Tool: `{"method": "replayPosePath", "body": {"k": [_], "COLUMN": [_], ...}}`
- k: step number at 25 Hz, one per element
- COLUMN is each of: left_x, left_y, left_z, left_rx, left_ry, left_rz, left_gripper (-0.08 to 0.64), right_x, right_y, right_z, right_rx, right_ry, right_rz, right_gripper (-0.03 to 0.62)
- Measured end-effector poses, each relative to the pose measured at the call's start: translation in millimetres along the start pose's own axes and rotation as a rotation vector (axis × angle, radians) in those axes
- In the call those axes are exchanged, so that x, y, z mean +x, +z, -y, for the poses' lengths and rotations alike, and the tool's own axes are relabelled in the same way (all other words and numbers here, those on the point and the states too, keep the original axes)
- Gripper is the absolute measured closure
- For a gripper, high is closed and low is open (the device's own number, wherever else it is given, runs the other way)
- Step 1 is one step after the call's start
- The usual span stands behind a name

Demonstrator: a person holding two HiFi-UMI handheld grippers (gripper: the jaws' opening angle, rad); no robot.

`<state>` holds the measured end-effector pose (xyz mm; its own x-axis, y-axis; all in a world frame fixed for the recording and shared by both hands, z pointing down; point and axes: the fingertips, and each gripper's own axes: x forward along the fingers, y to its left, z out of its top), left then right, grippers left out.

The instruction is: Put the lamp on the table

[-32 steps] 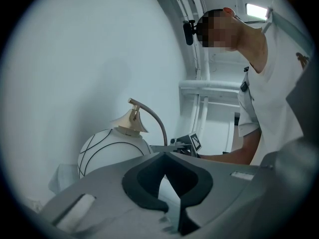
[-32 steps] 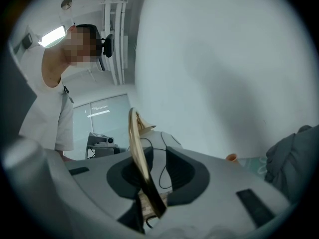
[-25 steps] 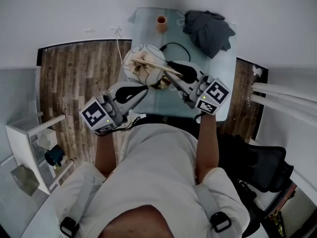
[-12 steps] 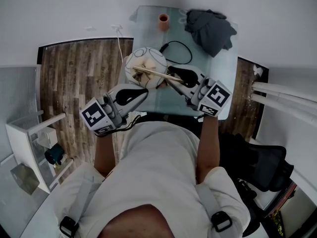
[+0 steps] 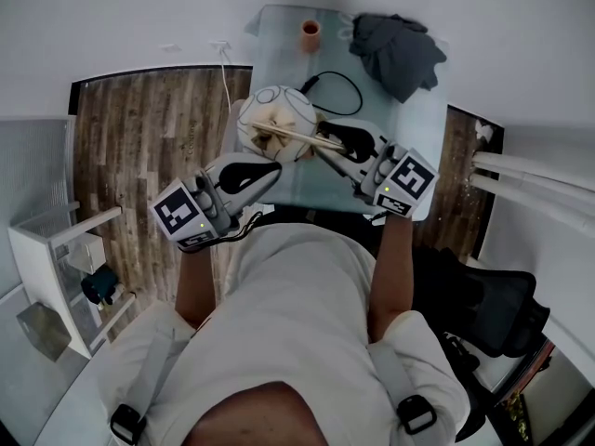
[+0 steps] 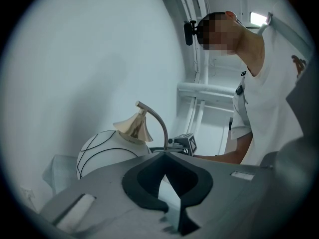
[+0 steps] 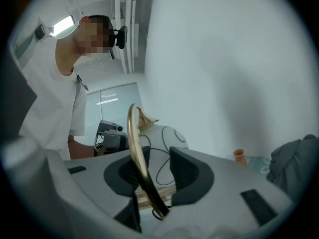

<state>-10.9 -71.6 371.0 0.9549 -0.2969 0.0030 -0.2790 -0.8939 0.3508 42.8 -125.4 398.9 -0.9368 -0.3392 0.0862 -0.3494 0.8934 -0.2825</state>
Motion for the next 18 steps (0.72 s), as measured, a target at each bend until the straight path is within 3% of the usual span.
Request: {"method": "replayPosePath", "body": {"k": [2,10,18], "left_x": [2,4,5], "left_y": [2,-1,5], "left_z": [0,-2,1], "left_rx": [0.001,0.015,0.034], "left_ry": [0.0,0.0,-0.001], "left_rz": [0.006,-0.01,0.0], "left_gripper": [0.56,0.56,0.56], "right_x": [0,-7,-36], "right_y": [0,4,35], "right_z": [-4,-5,-11], "right_rx": [-0.005,-0.042,-0.09], "right_ry": [0.021,-0.013,-0.093], "right_rz": [-0.013,-0.024,0.075], "right_gripper": [0.368,0.364,0.371]}}
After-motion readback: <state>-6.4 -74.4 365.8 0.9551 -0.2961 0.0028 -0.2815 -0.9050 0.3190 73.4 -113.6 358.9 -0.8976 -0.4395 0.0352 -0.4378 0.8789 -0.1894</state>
